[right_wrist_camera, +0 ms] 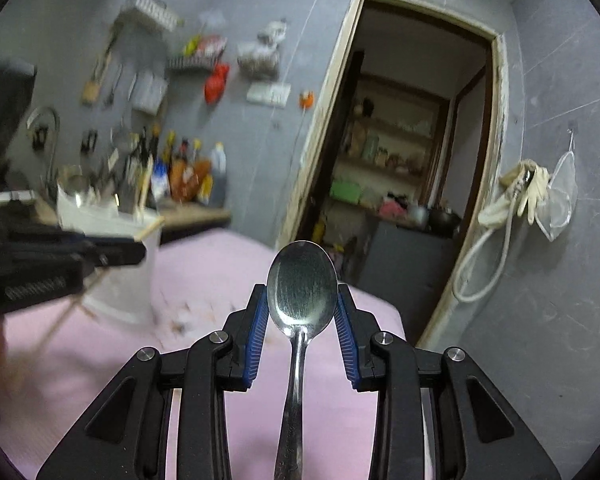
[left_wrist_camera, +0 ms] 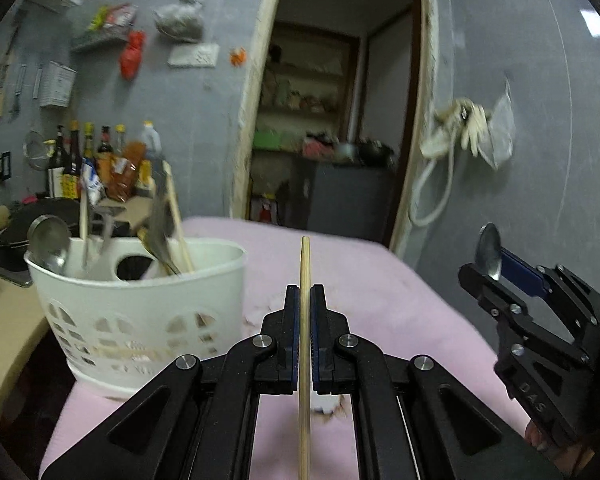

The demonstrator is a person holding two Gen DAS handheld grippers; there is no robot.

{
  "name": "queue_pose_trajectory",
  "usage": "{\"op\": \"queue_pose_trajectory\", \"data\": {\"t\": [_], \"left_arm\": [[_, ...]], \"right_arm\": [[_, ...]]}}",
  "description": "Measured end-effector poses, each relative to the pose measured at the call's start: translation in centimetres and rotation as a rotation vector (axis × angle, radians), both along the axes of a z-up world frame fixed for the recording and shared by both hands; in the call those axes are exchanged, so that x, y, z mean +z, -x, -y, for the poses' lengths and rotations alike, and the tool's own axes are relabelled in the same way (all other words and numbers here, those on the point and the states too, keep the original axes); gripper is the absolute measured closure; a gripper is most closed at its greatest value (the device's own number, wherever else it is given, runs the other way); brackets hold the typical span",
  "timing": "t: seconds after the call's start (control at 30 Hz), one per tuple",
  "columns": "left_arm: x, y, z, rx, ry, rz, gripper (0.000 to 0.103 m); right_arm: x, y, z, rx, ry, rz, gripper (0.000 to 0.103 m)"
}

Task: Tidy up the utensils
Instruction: 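Lift the chopstick with the left tool while the right tool carries the spoon over the holder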

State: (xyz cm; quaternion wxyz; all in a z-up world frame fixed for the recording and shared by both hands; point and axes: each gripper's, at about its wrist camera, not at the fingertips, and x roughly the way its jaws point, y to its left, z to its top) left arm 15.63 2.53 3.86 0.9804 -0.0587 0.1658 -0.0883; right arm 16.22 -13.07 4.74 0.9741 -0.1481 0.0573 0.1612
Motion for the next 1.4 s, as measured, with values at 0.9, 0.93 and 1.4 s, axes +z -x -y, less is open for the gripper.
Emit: {"op": "queue_pose_trajectory", "data": {"t": [0.9,0.93,1.4], "left_arm": [[10.2,-1.5,-18.4,0.226,0.275,0.387,0.100],[10.2,-1.5,-18.9,0.233,0.285,0.397,0.100],[7.9,-1.7,-22.3,0.390,0.364,0.498,0.100]], "right_arm": [[10.5,-4.2,-11.1,0.385,-0.497,0.153,0.073],[10.3,-4.5,-11.2,0.384,-0.508,0.155,0.073],[5.7,-8.6,-10.5,0.347,-0.611,0.108,0.072]]}}
